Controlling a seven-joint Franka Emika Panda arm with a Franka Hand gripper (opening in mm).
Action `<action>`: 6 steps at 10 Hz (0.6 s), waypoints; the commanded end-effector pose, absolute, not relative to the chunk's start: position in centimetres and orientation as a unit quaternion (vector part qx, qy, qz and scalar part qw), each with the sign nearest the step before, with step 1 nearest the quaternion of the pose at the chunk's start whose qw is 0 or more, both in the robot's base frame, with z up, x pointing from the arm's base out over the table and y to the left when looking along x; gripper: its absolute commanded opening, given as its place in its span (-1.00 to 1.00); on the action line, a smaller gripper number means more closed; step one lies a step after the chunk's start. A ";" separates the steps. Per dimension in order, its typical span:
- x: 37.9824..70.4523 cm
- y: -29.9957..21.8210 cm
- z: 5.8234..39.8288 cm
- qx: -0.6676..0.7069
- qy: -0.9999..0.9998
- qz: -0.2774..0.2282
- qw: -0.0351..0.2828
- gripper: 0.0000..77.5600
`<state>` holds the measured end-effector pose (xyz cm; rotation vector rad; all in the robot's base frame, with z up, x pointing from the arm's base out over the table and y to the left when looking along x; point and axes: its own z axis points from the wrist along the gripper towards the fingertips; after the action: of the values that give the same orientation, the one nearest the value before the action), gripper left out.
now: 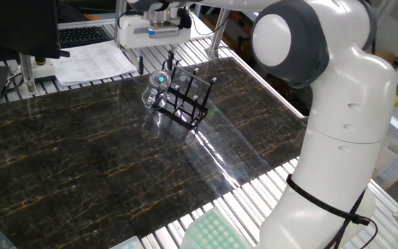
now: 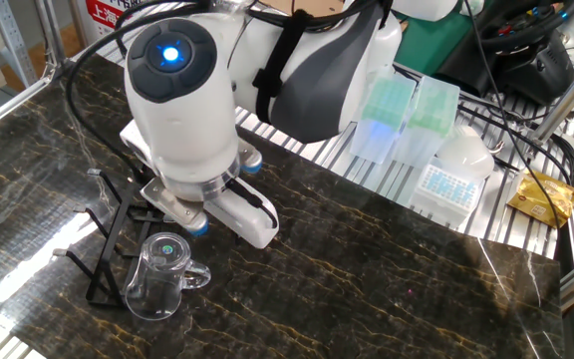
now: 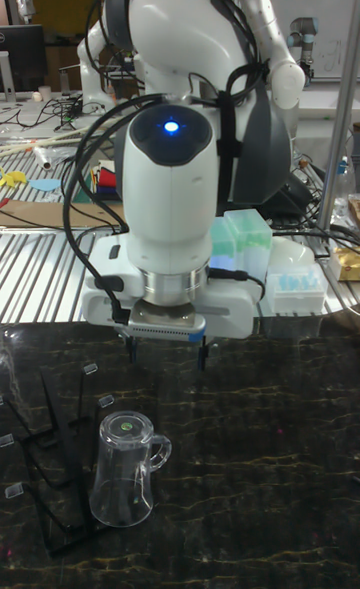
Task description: Put the cup on the cup rack
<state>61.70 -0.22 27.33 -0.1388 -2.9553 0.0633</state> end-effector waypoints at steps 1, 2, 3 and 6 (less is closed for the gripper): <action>56.4 0.3 27.7 -0.012 -0.999 0.003 0.053 1.00; 56.5 0.3 27.0 -0.011 -0.999 0.003 0.052 1.00; 56.8 -0.1 26.3 -0.007 -0.999 0.003 0.050 1.00; 57.1 -0.8 25.3 0.002 -0.999 0.003 0.049 1.00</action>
<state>57.10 -0.44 25.85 -0.0280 -3.0231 0.0236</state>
